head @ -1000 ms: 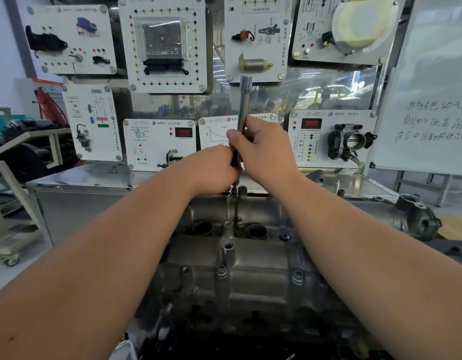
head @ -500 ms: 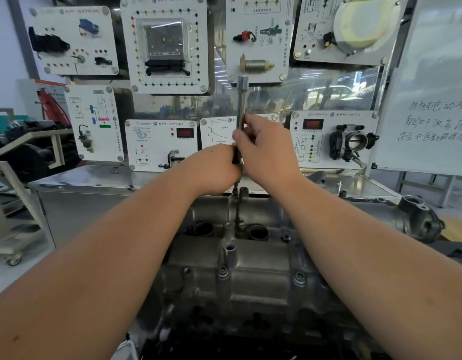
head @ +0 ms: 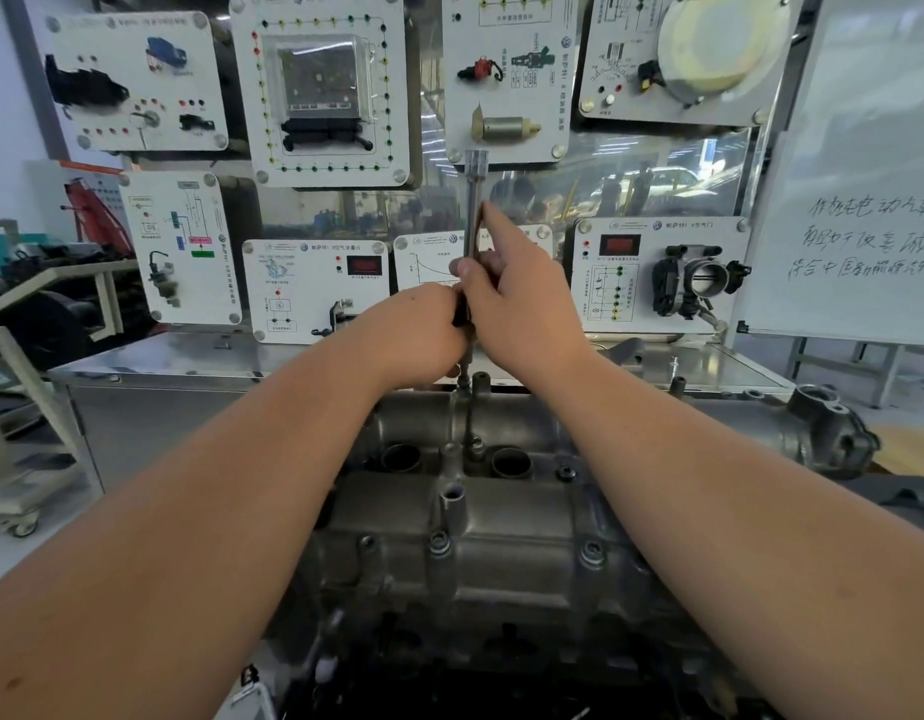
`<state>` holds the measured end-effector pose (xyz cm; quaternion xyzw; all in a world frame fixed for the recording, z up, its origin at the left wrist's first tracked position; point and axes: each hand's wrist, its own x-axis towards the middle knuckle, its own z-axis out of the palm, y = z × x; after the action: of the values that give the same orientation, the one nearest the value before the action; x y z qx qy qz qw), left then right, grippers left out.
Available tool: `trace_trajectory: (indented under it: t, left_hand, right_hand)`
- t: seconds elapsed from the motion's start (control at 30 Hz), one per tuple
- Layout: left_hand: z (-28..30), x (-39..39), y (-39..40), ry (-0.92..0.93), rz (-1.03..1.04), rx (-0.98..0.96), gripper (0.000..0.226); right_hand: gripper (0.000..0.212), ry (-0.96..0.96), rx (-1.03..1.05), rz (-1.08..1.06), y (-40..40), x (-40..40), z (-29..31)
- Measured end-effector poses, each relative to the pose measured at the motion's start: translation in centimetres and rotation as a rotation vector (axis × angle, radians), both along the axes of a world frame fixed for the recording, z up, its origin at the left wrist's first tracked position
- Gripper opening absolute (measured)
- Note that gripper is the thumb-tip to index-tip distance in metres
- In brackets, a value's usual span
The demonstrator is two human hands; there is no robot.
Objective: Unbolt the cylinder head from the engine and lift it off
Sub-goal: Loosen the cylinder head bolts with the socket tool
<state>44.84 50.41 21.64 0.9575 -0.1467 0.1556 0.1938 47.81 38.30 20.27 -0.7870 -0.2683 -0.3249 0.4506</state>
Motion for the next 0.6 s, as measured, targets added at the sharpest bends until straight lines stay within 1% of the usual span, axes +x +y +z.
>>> trace_trajectory:
  t: [0.03,0.07,0.1,0.13,0.17,0.2,0.23,0.3,0.33,0.4,0.43,0.53,0.6]
  left_hand:
    - [0.02,0.01,-0.05,-0.006,0.003,0.018,0.024]
    - [0.01,0.02,-0.10,-0.013,0.006,0.031,0.024]
    - [-0.01,0.07,-0.13,-0.023,0.005,0.038,0.023]
    - [-0.07,0.13,-0.14,-0.035,0.003,0.043,0.022]
    - [-0.10,0.17,-0.13,-0.048,0.004,0.043,0.021]
    - [-0.14,0.18,-0.13,-0.056,0.007,0.039,0.021]
    - [-0.17,0.19,-0.11,-0.057,0.012,0.033,0.022]
    - [-0.20,0.15,-0.08,-0.044,0.014,0.024,0.021]
    - [-0.19,0.13,-0.06,-0.031,0.009,0.020,0.020]
    - [-0.15,0.04,-0.02,-0.017,-0.002,0.017,0.020]
    - [-0.11,-0.02,0.00,-0.020,-0.004,0.023,0.021]
    - [-0.10,-0.07,-0.03,-0.043,0.005,0.039,0.022]
    - [-0.12,-0.08,-0.09,-0.051,0.016,0.038,0.022]
  right_hand:
    - [0.054,-0.007,0.007,-0.003,0.02,-0.01,-0.14]
    - [0.054,-0.025,0.012,-0.015,0.01,-0.04,-0.24]
    - [0.046,-0.044,0.020,-0.027,0.06,-0.30,-0.18]
    - [0.030,-0.068,0.034,-0.045,0.01,-0.13,-0.20]
    - [0.009,-0.079,0.039,-0.063,-0.05,-0.18,-0.08]
    - [0.010,-0.093,0.045,-0.073,-0.07,-0.19,0.05]
    - [0.019,-0.098,0.034,-0.082,-0.12,-0.22,0.18]
    - [0.026,-0.091,0.004,-0.075,-0.17,-0.22,0.33]
    - [0.023,-0.090,-0.013,-0.062,-0.11,-0.37,0.41]
    - [0.008,-0.069,-0.015,-0.024,-0.08,-0.44,0.29]
    - [0.004,-0.069,-0.008,-0.015,-0.03,-0.64,0.25]
    - [0.015,-0.107,-0.010,-0.024,0.02,-0.75,0.07]
    - [0.016,-0.116,-0.018,-0.058,-0.04,-0.74,0.18]
